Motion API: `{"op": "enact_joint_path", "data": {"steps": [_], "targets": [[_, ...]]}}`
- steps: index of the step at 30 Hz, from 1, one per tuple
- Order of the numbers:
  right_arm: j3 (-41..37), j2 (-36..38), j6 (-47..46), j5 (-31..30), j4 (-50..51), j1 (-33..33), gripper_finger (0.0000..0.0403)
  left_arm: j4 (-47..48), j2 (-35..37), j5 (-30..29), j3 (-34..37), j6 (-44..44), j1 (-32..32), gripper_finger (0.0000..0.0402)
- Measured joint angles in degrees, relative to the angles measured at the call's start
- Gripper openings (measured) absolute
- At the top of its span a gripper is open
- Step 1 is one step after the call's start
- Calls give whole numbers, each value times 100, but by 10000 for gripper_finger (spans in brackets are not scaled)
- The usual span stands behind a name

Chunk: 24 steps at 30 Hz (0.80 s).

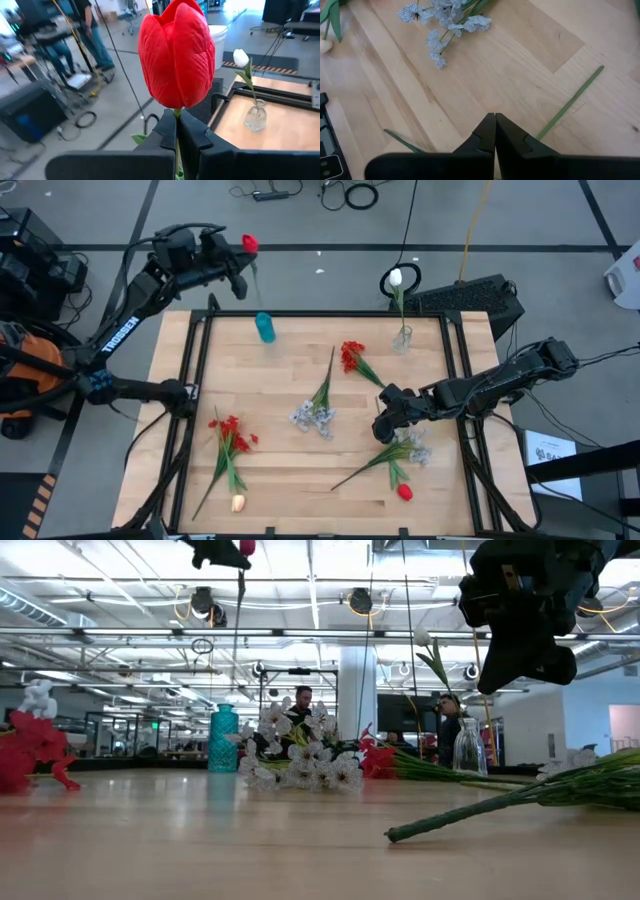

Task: Sort flowers into vase by color
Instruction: Put the top red flower into the blue vase

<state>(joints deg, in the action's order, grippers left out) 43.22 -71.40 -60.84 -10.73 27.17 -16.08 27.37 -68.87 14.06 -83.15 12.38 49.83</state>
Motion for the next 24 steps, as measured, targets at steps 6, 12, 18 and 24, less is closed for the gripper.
{"op": "enact_joint_path", "data": {"steps": [6, 12, 18, 24], "targets": [[0, 0, -78, -1, 1, 0, 0, -317, 1, 240, 257, -146, 254, 4], [0, 0, -143, -1, 1, 0, 0, -552, -3, 280, 450, -161, 271, 5], [0, 0, -151, -1, 1, 0, 0, -620, 5, 280, 474, -310, 271, 6], [0, 0, -153, -1, 1, 0, 0, -596, 125, 280, 474, -373, 271, 6]]}}
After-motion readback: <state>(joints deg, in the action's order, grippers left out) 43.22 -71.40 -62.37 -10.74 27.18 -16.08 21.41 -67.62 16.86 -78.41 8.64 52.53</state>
